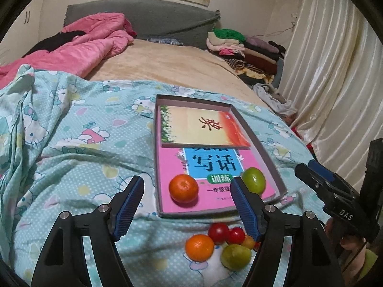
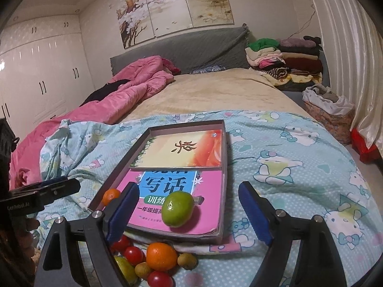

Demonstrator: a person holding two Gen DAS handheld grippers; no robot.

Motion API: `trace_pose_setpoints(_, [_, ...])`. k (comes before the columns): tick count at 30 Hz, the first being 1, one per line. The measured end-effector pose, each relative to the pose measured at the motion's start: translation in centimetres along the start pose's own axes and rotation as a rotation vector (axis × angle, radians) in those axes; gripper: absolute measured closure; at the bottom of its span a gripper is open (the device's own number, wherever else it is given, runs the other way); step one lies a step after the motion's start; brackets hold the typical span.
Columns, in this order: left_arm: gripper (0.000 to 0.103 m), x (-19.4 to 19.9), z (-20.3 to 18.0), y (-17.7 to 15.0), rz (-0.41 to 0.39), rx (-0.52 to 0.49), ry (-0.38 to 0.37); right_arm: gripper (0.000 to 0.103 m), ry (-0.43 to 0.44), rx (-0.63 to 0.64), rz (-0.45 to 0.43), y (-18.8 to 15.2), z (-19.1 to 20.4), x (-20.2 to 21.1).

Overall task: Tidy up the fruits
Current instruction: 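Withdraw both open tools from the tray back toward the fruit cluster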

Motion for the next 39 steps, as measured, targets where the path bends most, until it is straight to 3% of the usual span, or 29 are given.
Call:
trace_pose_setpoints(9, [0.026,0.7,-0.8,-1.0,0.03,-0.002,-0.005,0.018,-0.034,0.037,-0.015,0.4,0.4,1.5])
trace_pose_setpoints(16, [0.026,0.9,-1.6,-2.3,0.076,-0.018,-0.017,0.017,-0.056,0.007,0.055,-0.9,0.6,2.0])
trace_pose_setpoints(31, [0.026,1.3,-3.6,-4.9,0.158,-0.055,-0.076,0.017,-0.051,-0.007,0.099,-2.2,0.9,2.9])
trace_pose_setpoints(39, [0.026,1.1,-4.5,-6.9,0.244,-0.079,-0.085,0.017,-0.017,0.005,0.118,-2.5,1.5,3.0])
Point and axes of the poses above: each gripper's, at about its wrist camera, not at the fingertips, and x roughly against the way its jaws point, z to its left, y to its top, the point moved 5 cm from there along -x, roughly the way its jaws point, and after that the axes turned 10 degrees about -z, right-handed, at the moved point
